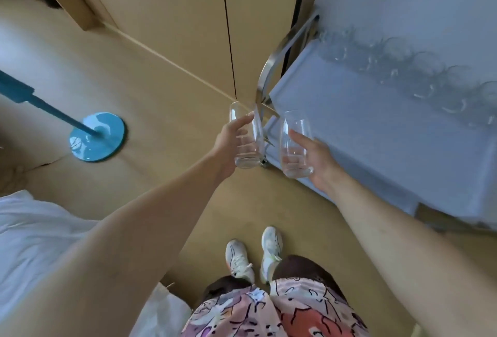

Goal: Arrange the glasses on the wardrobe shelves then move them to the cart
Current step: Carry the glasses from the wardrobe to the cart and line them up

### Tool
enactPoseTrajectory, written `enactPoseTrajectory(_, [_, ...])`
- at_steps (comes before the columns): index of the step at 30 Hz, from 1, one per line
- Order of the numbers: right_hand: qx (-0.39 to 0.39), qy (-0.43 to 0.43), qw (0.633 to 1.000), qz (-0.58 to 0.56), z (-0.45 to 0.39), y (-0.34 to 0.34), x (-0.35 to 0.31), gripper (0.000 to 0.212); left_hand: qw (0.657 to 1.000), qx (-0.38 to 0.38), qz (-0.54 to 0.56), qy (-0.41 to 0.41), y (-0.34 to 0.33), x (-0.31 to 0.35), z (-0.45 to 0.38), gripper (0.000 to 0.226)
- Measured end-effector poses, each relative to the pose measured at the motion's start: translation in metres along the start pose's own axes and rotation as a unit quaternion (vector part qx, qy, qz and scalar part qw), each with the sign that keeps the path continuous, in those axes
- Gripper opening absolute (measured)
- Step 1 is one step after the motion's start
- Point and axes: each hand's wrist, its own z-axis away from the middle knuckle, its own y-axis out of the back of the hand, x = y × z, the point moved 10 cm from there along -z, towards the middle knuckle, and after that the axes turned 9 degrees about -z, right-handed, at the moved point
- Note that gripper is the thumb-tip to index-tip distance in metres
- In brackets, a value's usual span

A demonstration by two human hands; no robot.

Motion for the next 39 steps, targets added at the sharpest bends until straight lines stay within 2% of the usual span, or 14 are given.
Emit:
enactPoseTrajectory(2, [0.012,-0.012,1.0,0.015,-0.012,0.015,0.015,0.071,1.0,-0.009,-0.021,0.022,-0.01,-0.013,-0.014,0.102])
enactPoseTrajectory(5, [0.02,-0.023,1.0,-0.002,-0.029,0.034,0.036,0.074,0.998,-0.011,-0.032,0.056,-0.022,-0.033,-0.03,0.071])
enactPoseTrajectory(7, [0.026,-0.031,0.999,-0.014,-0.041,0.047,0.05,0.072,0.996,-0.013,-0.033,0.08,-0.029,-0.046,-0.042,0.062])
enactPoseTrajectory(8, [0.028,-0.041,0.999,-0.014,-0.047,0.054,0.06,0.071,0.995,-0.005,-0.041,0.09,-0.03,-0.055,-0.049,0.068])
enactPoseTrajectory(10, [0.031,-0.064,0.997,-0.023,-0.057,0.065,0.077,0.068,0.993,0.007,-0.065,0.1,-0.032,-0.069,-0.061,0.099])
enactPoseTrajectory(11, [0.034,-0.075,0.996,-0.031,-0.062,0.07,0.086,0.063,0.992,0.011,-0.071,0.103,-0.033,-0.075,-0.065,0.103])
enactPoseTrajectory(14, [0.03,-0.097,0.993,-0.059,-0.073,0.079,0.108,0.048,0.99,0.015,-0.078,0.12,-0.034,-0.092,-0.08,0.076])
enactPoseTrajectory(16, [0.017,-0.105,0.989,-0.1,-0.078,0.08,0.121,0.042,0.987,0.021,-0.097,0.126,-0.034,-0.099,-0.089,0.074])
enactPoseTrajectory(19, [0.059,-0.106,0.985,-0.126,-0.089,0.092,0.138,0.059,0.984,0.012,-0.122,0.128,-0.038,-0.107,-0.106,0.074])
enactPoseTrajectory(22, [0.087,-0.097,0.981,-0.142,-0.105,0.1,0.152,0.07,0.982,-0.003,-0.14,0.126,-0.041,-0.118,-0.127,0.072])
enactPoseTrajectory(26, [0.107,-0.064,0.982,-0.145,-0.135,0.106,0.168,0.075,0.979,-0.031,-0.169,0.113,-0.04,-0.137,-0.162,0.065])
enactPoseTrajectory(29, [0.112,-0.024,0.985,-0.132,-0.159,0.108,0.18,0.07,0.977,-0.04,-0.187,0.098,-0.036,-0.152,-0.191,0.063])
enactPoseTrajectory(33, [0.118,0.021,0.985,-0.126,-0.191,0.111,0.197,0.051,0.977,-0.056,-0.193,0.077,-0.032,-0.171,-0.231,0.062])
enactPoseTrajectory(39, [0.121,0.077,0.977,-0.157,-0.24,0.126,0.209,0.049,0.979,-0.121,-0.159,0.029,-0.045,-0.186,-0.29,0.067])
